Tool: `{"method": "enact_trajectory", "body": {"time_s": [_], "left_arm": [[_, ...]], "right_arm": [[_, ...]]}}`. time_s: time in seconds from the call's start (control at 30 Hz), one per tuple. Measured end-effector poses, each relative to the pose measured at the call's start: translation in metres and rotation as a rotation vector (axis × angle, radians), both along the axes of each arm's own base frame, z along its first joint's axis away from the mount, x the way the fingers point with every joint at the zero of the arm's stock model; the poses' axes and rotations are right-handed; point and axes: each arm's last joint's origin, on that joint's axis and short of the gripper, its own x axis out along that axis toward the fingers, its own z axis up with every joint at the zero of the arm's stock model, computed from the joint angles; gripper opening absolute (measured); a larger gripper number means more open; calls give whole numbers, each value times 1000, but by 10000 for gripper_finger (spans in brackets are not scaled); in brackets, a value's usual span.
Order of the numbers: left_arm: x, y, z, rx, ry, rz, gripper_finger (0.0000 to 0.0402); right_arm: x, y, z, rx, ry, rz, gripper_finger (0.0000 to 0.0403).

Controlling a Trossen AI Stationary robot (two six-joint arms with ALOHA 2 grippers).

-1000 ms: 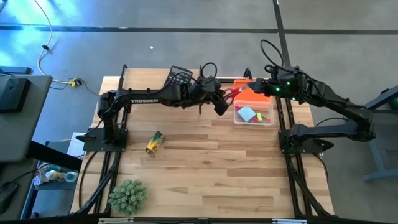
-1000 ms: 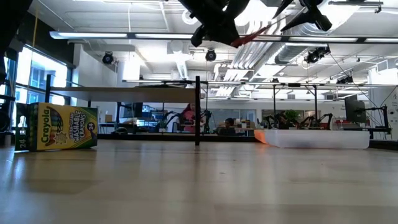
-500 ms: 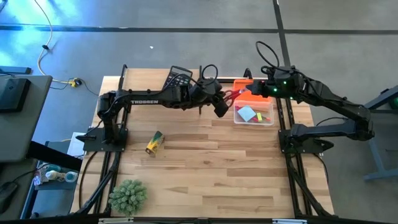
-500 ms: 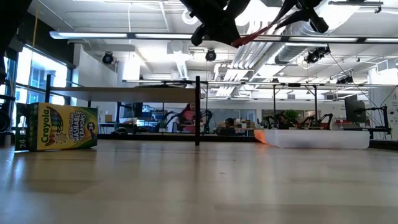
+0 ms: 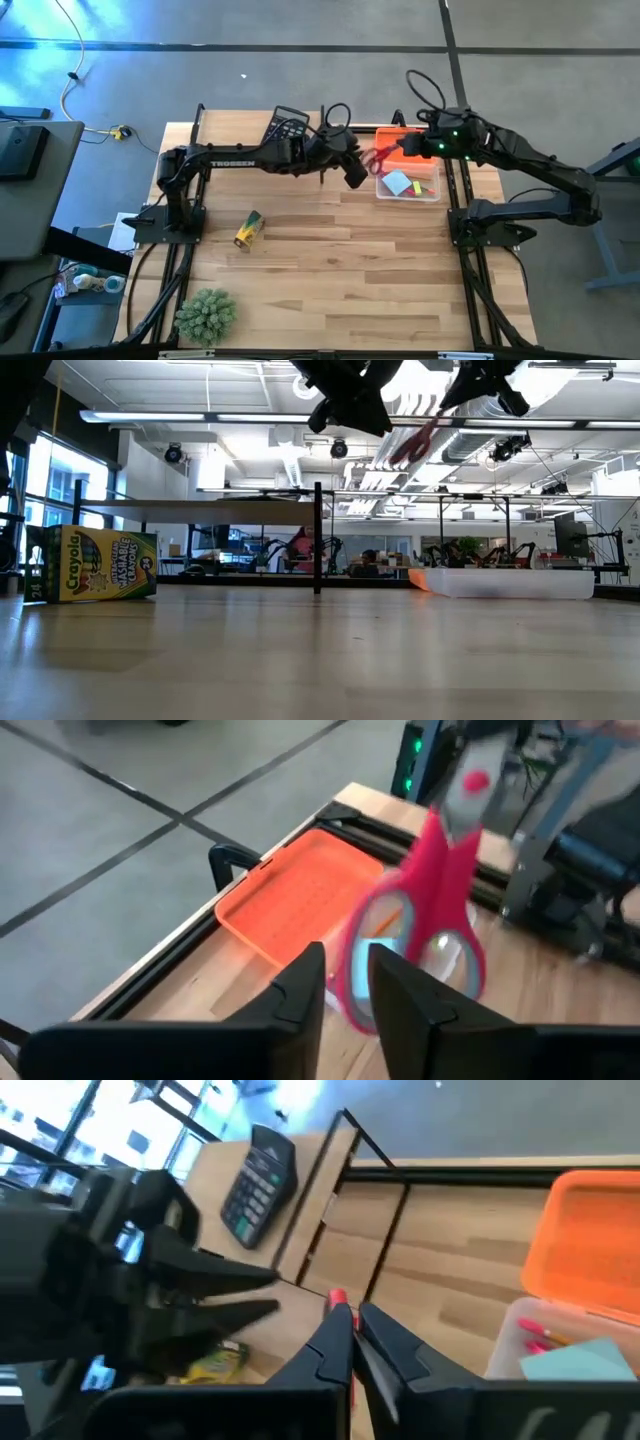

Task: Pack school essentials
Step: Put the red scissors into the orange supply box

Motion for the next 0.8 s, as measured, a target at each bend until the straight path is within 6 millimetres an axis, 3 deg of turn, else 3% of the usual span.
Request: {"method": "enact_trajectory", "body": {"time_s": [0.27,0.4,0.57,0.8], "left_arm": [[1,-4,-3,16,47,-81,146],[0,-6,-7,-55,70,-140,174],[-5,-7,-15,-178,123,-195,181],[-12,-10,-17,-223,185,-217,172]], "right_arm": [[-4,2,-5,-11,94,33,1],[-9,0,-10,-40,182,63,1],[-16,-5,-15,-70,278,61,0],[-27,-13,-20,-139,439,32,0]]}}
